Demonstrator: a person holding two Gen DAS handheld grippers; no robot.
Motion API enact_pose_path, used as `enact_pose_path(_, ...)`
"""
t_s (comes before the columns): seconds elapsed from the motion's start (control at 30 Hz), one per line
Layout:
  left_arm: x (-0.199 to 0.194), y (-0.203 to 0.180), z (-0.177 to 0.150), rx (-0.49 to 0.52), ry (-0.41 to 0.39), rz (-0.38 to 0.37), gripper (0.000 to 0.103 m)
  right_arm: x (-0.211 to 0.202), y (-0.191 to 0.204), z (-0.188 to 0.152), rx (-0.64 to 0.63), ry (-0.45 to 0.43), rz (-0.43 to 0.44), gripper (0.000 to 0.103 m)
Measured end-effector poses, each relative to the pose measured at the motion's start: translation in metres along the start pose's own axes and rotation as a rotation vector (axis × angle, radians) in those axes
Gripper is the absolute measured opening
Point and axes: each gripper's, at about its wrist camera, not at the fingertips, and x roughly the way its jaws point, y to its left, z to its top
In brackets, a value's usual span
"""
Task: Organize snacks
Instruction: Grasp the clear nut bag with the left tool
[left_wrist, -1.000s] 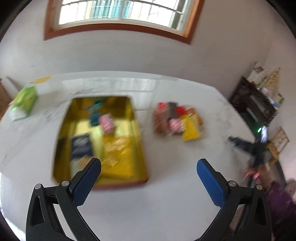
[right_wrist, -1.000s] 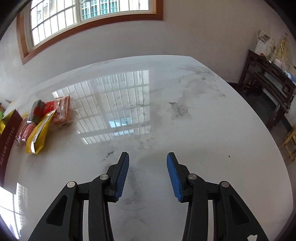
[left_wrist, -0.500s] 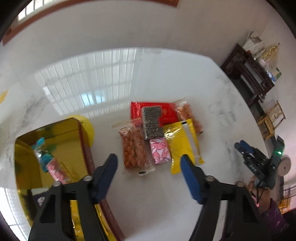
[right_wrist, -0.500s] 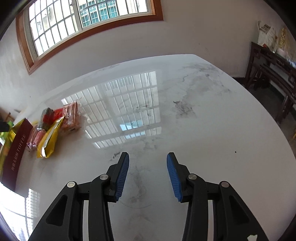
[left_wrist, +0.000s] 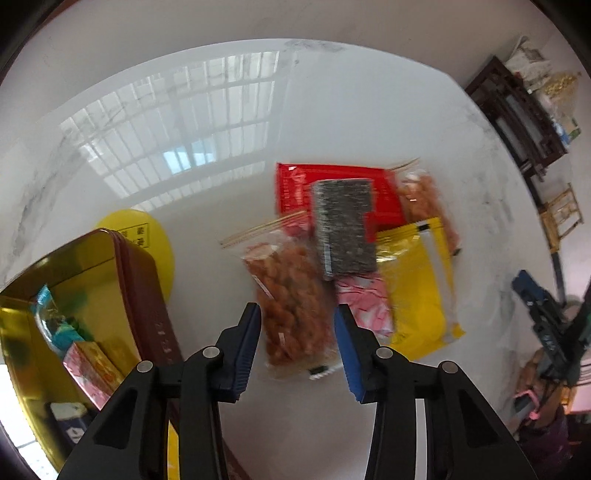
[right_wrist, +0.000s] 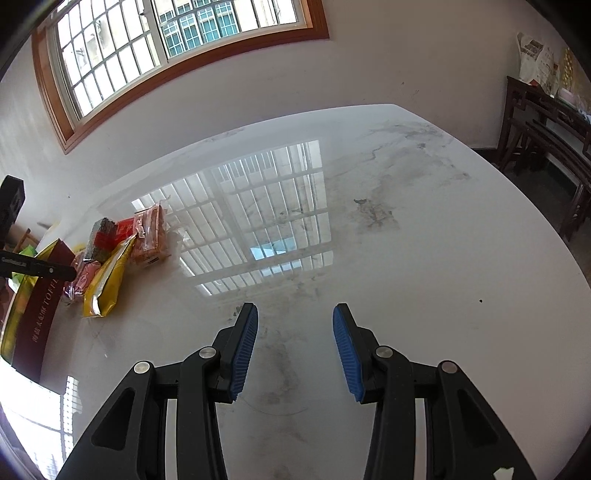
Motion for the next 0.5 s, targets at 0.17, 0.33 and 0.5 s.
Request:
enact_pose_path(0.17,0.009,-0.002,0.002,0.014,-0.007,0.0,0.043,0.001,0.0,0.001,0.002,0.003,-0.001,0.041)
enact_pose_path(0.33,0.008,0.005,-0.004,-0.038,-0.054,-0.047,0.04,0.002,0.0,0.001,0.002,0.008,-0.005,0.041)
enact_pose_path(0.5,0.002,0.002,-0.027,-0.089,-0.097,-0.06,0.039,0.003,0.0,0.001,0.005,0.011,-0.006,0.041)
